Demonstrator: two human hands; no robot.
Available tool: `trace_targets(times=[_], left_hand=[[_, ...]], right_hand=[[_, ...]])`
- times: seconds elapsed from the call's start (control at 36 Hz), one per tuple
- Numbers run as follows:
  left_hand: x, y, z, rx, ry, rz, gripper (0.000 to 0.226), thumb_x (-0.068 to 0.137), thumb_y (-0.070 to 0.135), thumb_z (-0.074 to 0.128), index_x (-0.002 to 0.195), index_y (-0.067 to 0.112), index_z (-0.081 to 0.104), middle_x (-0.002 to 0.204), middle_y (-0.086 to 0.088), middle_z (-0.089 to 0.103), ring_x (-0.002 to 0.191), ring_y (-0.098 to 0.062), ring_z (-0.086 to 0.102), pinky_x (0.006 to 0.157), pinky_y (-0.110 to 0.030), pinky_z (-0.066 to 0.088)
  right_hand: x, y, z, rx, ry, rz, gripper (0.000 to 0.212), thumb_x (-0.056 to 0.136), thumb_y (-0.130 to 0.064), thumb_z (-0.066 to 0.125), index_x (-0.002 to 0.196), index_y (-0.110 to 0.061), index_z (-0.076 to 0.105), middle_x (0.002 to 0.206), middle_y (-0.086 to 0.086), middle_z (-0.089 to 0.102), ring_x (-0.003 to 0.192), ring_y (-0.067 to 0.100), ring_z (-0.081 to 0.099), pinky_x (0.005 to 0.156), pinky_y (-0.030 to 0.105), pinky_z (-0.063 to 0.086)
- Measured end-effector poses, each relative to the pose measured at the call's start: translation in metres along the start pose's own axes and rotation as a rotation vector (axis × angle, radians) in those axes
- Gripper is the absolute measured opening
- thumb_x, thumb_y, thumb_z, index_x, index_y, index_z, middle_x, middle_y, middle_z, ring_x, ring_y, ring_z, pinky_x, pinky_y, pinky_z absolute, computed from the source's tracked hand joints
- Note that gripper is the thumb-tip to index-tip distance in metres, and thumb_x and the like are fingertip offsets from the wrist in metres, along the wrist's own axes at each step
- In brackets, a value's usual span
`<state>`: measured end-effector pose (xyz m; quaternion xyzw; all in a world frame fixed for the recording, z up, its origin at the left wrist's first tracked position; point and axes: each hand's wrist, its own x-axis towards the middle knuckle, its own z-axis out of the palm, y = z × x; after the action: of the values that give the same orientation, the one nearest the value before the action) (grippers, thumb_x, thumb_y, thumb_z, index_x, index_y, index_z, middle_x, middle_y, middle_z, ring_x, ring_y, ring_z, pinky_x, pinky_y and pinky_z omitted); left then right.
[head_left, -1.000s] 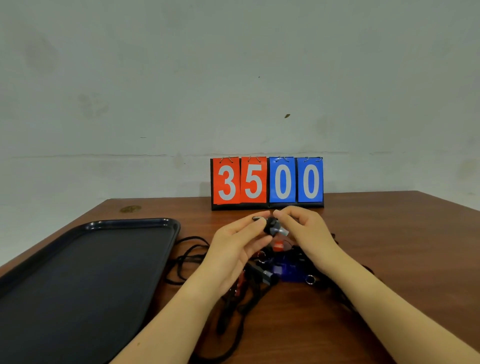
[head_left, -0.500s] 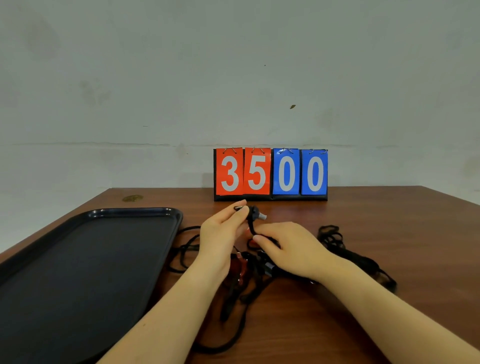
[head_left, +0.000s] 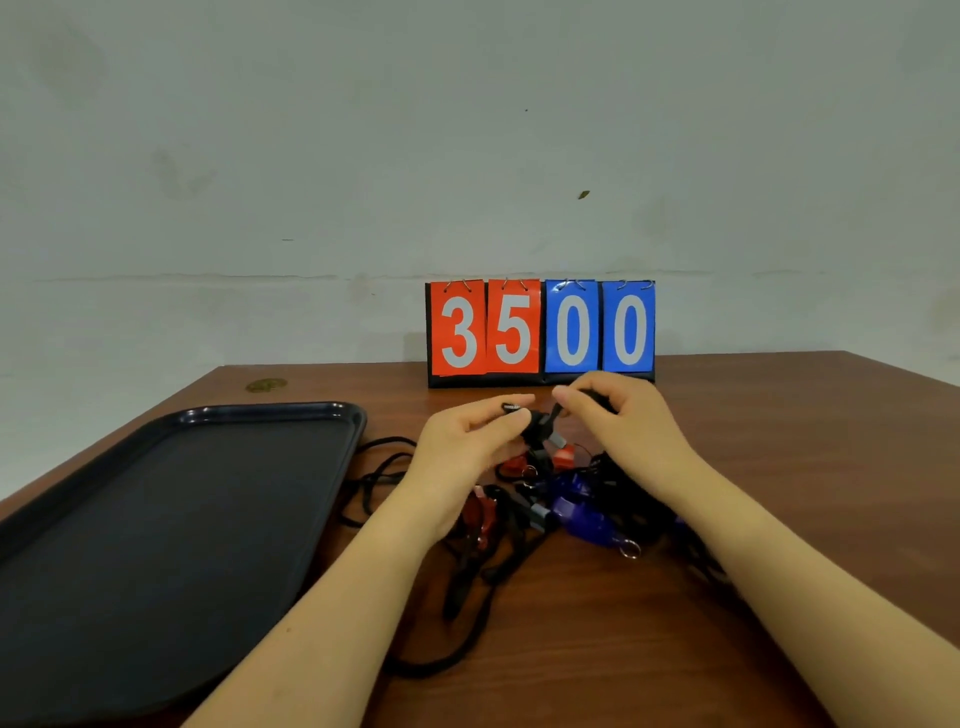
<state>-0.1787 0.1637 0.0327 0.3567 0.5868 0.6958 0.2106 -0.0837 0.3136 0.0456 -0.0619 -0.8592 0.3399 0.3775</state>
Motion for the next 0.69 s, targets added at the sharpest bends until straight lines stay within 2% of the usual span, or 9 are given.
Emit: trace_targets(times=[0.06,0.14,0.19,0.28,0.36,0.44,0.5,0.58,0.69], left_hand=[[-0.004,0.005,0.002,-0.214,-0.091,-0.065,0.022,0.093,0.010,0.057,0.113,0.013,0.068,0.106,-0.005,0.074,0.101,-0.015,0.069,0.086,-0.027,0.056],[-0.006,0.011,0.007,-0.412,-0.137,-0.113,0.021,0.089,0.010,0.057,0.106,0.011,0.070,0.106,-0.009,0.073,0.100,-0.018,0.070,0.079,-0.026,0.058],[-0.006,0.012,0.009,-0.538,-0.135,-0.112,0.025,0.081,0.012,0.061,0.104,0.009,0.070,0.108,-0.012,0.072,0.102,-0.020,0.069,0.080,-0.028,0.058],[-0.003,0.011,0.009,-0.735,-0.105,-0.125,0.030,0.078,0.009,0.061,0.107,0.002,0.067,0.108,-0.017,0.071,0.101,-0.024,0.070,0.082,-0.030,0.058],[0.000,0.008,0.006,-0.875,-0.012,-0.131,0.036,0.080,0.007,0.061,0.115,-0.001,0.062,0.114,-0.020,0.068,0.106,-0.026,0.067,0.080,-0.030,0.059],[0.003,0.002,0.004,-0.804,0.105,-0.113,0.031,0.086,0.007,0.061,0.117,0.002,0.062,0.113,-0.018,0.069,0.107,-0.025,0.067,0.082,-0.031,0.059],[0.004,-0.002,0.004,-0.672,0.186,-0.091,0.024,0.090,0.007,0.059,0.113,0.005,0.065,0.108,-0.014,0.072,0.103,-0.023,0.069,0.086,-0.033,0.058],[0.004,-0.005,0.003,-0.506,0.273,-0.053,0.021,0.091,0.007,0.060,0.111,0.008,0.067,0.104,-0.010,0.074,0.097,-0.019,0.071,0.087,-0.032,0.056],[0.003,-0.004,0.002,-0.418,0.312,-0.018,0.020,0.092,0.008,0.060,0.111,0.010,0.068,0.101,-0.007,0.075,0.095,-0.015,0.071,0.084,-0.028,0.057]], right_hand=[[0.001,0.000,-0.001,0.070,0.034,0.030,0.019,0.092,-0.030,0.060,0.073,-0.032,0.064,0.066,-0.021,0.064,0.068,-0.006,0.057,0.064,0.003,0.040],[0.001,-0.002,-0.002,0.139,0.068,0.058,0.025,0.094,-0.029,0.057,0.071,-0.025,0.065,0.057,-0.020,0.060,0.057,-0.007,0.053,0.059,0.002,0.038],[0.001,-0.003,0.001,0.146,0.057,0.050,0.027,0.095,-0.027,0.055,0.069,-0.024,0.063,0.054,-0.021,0.058,0.053,-0.008,0.050,0.058,0.003,0.037],[-0.002,-0.003,0.011,0.085,-0.010,0.045,0.028,0.098,-0.022,0.050,0.074,-0.026,0.064,0.059,-0.021,0.061,0.057,-0.007,0.053,0.060,0.005,0.042],[-0.005,-0.001,0.022,-0.080,-0.121,-0.007,0.024,0.099,-0.029,0.047,0.085,-0.027,0.067,0.076,-0.009,0.067,0.071,0.000,0.061,0.071,0.018,0.051],[-0.008,0.002,0.029,-0.288,-0.207,-0.098,0.023,0.099,-0.030,0.046,0.084,-0.026,0.063,0.073,-0.009,0.063,0.070,0.003,0.058,0.070,0.025,0.049],[-0.008,0.004,0.030,-0.398,-0.222,-0.159,0.025,0.100,-0.030,0.045,0.094,-0.020,0.066,0.078,-0.005,0.066,0.073,0.008,0.059,0.070,0.030,0.049],[-0.009,0.006,0.028,-0.437,-0.252,-0.194,0.025,0.101,-0.031,0.044,0.104,-0.021,0.066,0.084,-0.006,0.068,0.075,0.009,0.058,0.070,0.027,0.047],[-0.010,0.004,0.027,-0.463,-0.262,-0.243,0.028,0.101,-0.032,0.043,0.090,-0.017,0.064,0.075,-0.004,0.064,0.069,0.011,0.056,0.065,0.028,0.045]])
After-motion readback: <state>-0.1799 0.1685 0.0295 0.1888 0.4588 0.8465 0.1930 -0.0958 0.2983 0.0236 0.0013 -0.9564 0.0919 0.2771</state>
